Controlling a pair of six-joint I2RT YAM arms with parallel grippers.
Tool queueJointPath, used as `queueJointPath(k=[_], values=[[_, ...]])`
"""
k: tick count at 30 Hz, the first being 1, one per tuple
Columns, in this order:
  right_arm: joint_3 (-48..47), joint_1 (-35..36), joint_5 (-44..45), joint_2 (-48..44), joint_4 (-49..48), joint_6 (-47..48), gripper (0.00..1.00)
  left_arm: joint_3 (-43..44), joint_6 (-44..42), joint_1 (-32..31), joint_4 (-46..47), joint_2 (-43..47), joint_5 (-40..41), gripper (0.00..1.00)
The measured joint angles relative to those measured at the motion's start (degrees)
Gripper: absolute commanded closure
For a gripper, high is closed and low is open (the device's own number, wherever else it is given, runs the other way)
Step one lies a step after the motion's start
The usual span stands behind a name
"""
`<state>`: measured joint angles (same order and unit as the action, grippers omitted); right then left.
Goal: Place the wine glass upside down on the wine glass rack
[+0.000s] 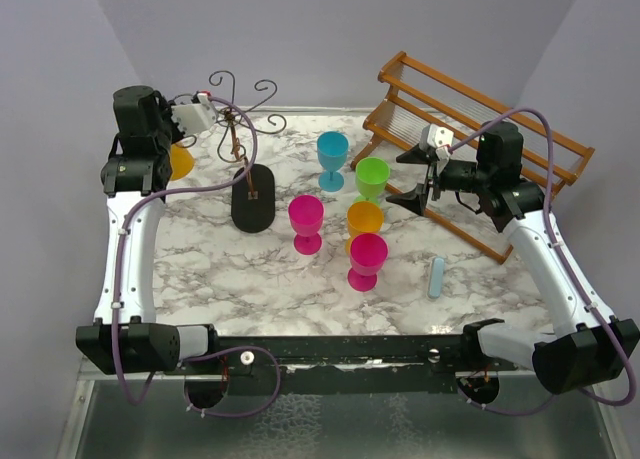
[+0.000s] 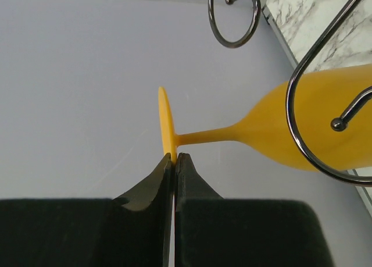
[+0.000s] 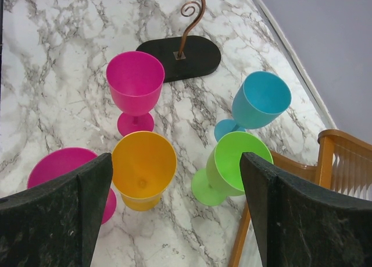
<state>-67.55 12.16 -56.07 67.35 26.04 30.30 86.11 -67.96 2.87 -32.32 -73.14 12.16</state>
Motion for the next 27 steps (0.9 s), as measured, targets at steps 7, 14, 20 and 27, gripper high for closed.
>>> queueJointPath(k=[7, 14, 20, 27], values=[[0.2, 0.0, -0.1, 0.0, -0.2, 0.0, 0.1, 4.8, -0.9, -0.8, -3.0, -0.8, -6.8, 1.0], [0.2, 0.0, -0.2, 0.0, -0.2, 0.0, 0.1, 7.9, -3.5, -1.9, -4.5, -2.5, -12.7, 1.0], [0.2, 0.0, -0.2, 0.0, -0.3, 0.0, 0.1, 7.7, -6.8, -2.7, -4.6, -4.6, -14.5, 1.0], [0.2, 0.0, -0.2, 0.0, -0.3, 0.0, 0.1, 5.4, -9.0, -3.0, -1.6, -5.4, -15.9, 1.0]])
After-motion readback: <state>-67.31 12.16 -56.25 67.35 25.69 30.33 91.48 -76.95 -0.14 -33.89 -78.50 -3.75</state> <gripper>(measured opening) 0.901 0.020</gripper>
